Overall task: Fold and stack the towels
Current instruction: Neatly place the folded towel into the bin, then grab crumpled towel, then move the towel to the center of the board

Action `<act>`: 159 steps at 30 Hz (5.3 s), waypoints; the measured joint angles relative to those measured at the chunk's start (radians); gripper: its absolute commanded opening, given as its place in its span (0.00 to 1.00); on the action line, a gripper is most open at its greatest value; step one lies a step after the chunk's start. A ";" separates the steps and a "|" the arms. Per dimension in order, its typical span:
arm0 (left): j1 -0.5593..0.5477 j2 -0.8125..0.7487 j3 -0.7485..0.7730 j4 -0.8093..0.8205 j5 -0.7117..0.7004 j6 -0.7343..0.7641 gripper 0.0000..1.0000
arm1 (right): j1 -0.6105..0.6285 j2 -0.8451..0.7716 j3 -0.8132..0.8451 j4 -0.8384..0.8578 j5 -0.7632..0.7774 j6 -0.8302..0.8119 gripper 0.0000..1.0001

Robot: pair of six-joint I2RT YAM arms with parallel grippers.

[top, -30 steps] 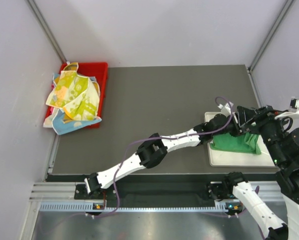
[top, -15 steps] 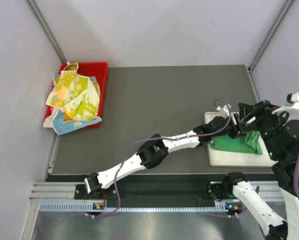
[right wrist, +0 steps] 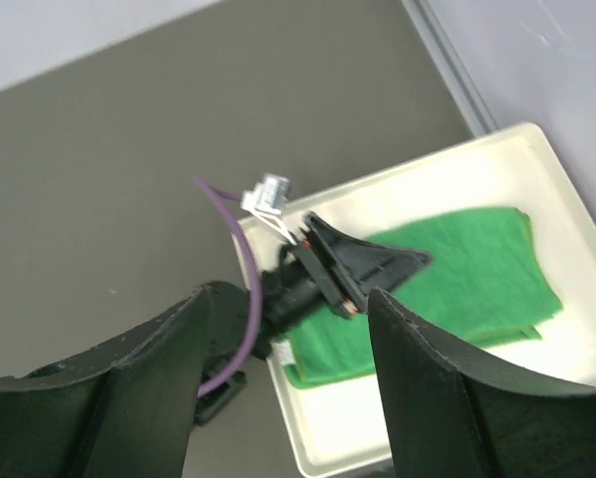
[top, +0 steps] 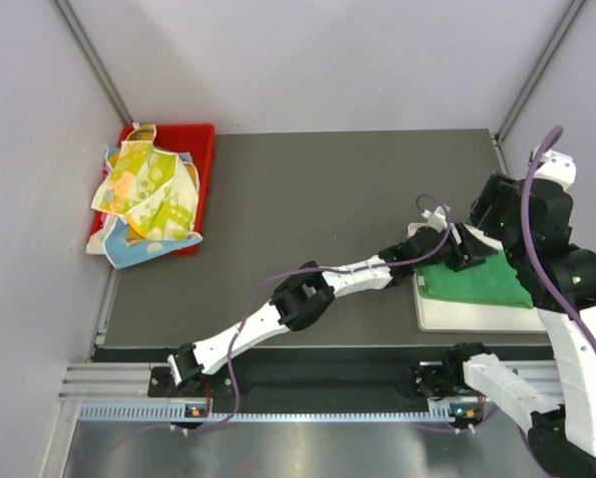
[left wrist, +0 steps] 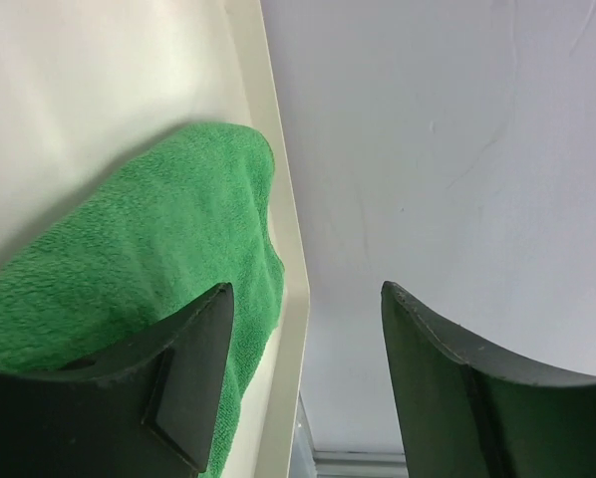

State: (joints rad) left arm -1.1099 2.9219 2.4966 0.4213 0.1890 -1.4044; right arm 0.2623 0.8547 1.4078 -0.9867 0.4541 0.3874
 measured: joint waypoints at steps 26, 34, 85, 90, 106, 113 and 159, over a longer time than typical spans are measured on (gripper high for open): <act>0.045 -0.245 -0.378 0.063 0.139 0.066 0.54 | -0.357 0.119 0.022 -0.125 -0.238 -0.100 0.69; 0.058 -0.497 -0.652 -0.074 0.063 0.180 0.51 | -0.389 0.158 -0.008 -0.078 -0.336 -0.094 0.70; 1.102 -0.892 -0.879 -0.795 -1.008 0.916 0.58 | 0.266 0.729 -0.255 0.760 -0.562 0.092 0.70; 1.102 -0.892 -0.885 -0.763 -1.010 0.924 0.58 | 0.274 0.742 -0.255 0.764 -0.561 0.092 0.70; 1.137 -0.855 -0.954 -0.695 -0.985 0.871 0.29 | 0.303 0.758 -0.255 0.774 -0.552 0.092 0.69; 1.149 -0.855 -0.983 -0.656 -0.970 0.865 0.00 | 0.315 0.758 -0.256 0.780 -0.542 0.092 0.68; -0.083 -1.316 -1.331 -0.764 -0.780 0.574 0.00 | 0.102 0.642 -0.308 0.710 -0.457 0.051 0.69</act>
State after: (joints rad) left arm -1.1931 1.6062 1.1660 -0.3424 -0.5915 -0.8303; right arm 0.3645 1.4971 1.1000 -0.2764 -0.0025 0.4389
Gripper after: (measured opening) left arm 0.012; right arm 0.687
